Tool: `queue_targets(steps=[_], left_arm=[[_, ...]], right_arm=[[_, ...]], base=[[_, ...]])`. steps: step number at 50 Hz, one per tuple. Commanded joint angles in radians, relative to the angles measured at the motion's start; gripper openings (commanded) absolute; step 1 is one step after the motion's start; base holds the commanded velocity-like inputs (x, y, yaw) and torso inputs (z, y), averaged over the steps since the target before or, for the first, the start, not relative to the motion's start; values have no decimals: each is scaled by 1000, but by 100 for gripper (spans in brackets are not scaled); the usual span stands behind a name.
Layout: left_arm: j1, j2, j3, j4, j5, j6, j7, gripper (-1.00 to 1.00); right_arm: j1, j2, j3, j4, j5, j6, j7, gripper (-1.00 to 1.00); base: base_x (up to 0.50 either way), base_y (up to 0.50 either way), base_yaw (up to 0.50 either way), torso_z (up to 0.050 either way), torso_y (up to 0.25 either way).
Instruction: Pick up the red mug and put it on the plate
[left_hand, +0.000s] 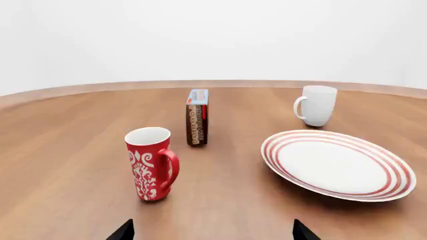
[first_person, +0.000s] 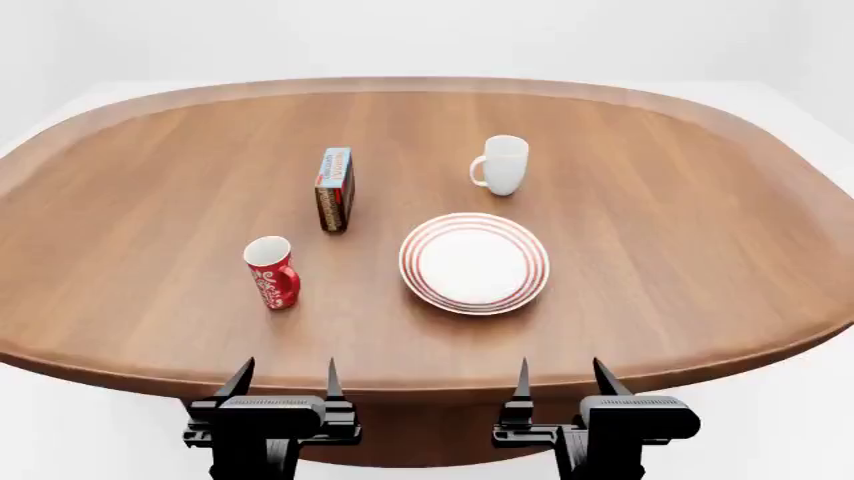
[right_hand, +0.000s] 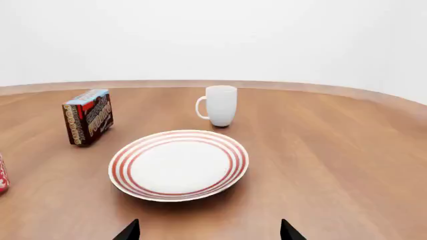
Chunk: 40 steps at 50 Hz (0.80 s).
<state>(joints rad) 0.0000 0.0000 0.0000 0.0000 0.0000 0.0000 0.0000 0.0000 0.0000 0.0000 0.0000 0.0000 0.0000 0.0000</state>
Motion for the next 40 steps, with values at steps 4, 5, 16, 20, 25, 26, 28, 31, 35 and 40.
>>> queue_targets(steps=[4,5,16,20,25,26,28,31,35,40], left_arm=[[19,-34,18,30,-36,-10,-23,100],[25,-38,21,42,-42,-14,-22,100],[99,-80,14,327,-110,-150,-32,100],[118,-101,-1,500,-150,-229,-39,100],[100,-119,-28,581,-183,-278,-54,100],[98,-120,-31,577,-183,-276,-57,100],[94,-122,-34,570,-179,-269,-65,100],[87,-128,-36,553,-175,-255,-70,100],[74,-134,-47,544,-186,-263,-77,100],[84,-137,-47,555,-191,-263,-87,100]], right_arm=[[-12,22,-9,-11,56,11,64,100],[-16,26,-13,-23,61,17,70,100],[-93,65,-50,-322,52,134,128,100],[-97,88,-56,-475,44,214,138,100],[-73,92,-35,-467,74,216,146,100],[-70,95,-41,-453,74,220,143,100],[-64,94,-45,-424,73,211,148,100],[-57,99,-68,-409,53,223,153,100],[-57,103,-81,-407,49,229,161,100],[-63,110,-87,-399,60,224,163,100]], base=[[0,0,0,0,0],[0,0,0,0,0],[0,0,0,0,0],[0,0,0,0,0],[0,0,0,0,0],[0,0,0,0,0],[0,250,0,0,0],[0,500,0,0,0],[0,500,0,0,0],[0,500,0,0,0]])
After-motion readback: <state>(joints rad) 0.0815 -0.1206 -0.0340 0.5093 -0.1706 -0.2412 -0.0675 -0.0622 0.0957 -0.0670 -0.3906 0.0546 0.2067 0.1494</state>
